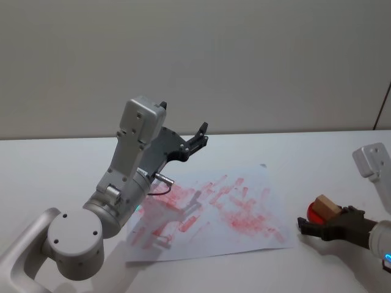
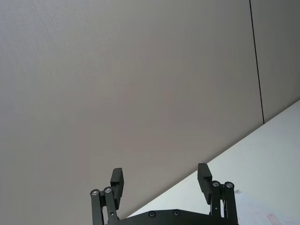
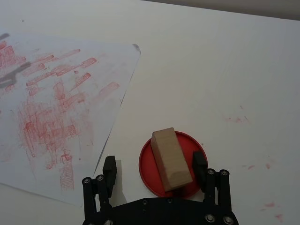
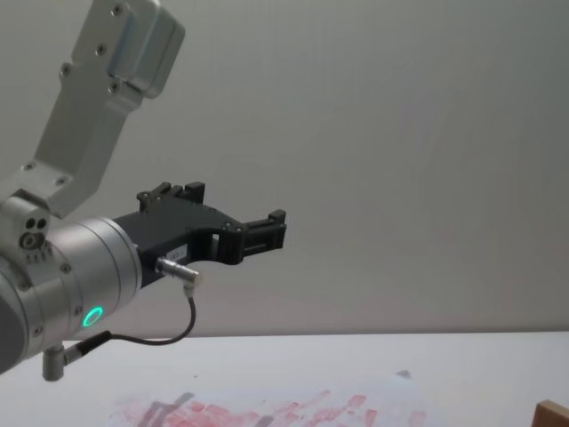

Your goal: Use the one hand to pick up the stamp and affix it onto the A4 paper.

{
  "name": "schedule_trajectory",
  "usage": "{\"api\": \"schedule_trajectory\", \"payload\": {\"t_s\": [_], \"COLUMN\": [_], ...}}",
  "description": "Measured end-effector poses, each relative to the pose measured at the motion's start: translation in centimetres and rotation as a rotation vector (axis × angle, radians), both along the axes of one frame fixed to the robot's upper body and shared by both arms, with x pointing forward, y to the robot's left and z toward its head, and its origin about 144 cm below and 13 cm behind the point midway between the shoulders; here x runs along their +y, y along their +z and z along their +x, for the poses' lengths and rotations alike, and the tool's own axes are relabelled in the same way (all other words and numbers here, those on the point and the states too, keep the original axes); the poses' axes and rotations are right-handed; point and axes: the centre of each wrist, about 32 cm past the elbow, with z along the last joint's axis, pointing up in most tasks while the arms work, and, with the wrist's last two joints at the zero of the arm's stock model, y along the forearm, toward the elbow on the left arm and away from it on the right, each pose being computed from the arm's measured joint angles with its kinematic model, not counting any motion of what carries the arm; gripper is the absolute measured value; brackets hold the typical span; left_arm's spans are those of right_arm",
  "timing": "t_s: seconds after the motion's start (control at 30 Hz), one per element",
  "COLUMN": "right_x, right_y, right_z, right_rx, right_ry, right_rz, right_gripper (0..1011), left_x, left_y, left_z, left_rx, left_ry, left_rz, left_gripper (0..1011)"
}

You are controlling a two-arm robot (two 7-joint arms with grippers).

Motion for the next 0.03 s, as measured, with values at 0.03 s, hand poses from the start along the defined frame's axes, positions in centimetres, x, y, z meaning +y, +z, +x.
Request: {"api": "schedule_trajectory", "payload": {"t_s": [0.03], "right_x": [0.0], "right_y": [0.0], "right_z": [0.0], "right_rx": [0.0], "right_ry": [0.0], "right_rz": [0.0], "right_gripper": [1001], "left_x": [0.0], "left_y": [0.0], "left_z": [0.0], "left_rx": [0.0], "left_ry": [0.0], "left_rz": [0.0], "left_gripper": [1001]}}
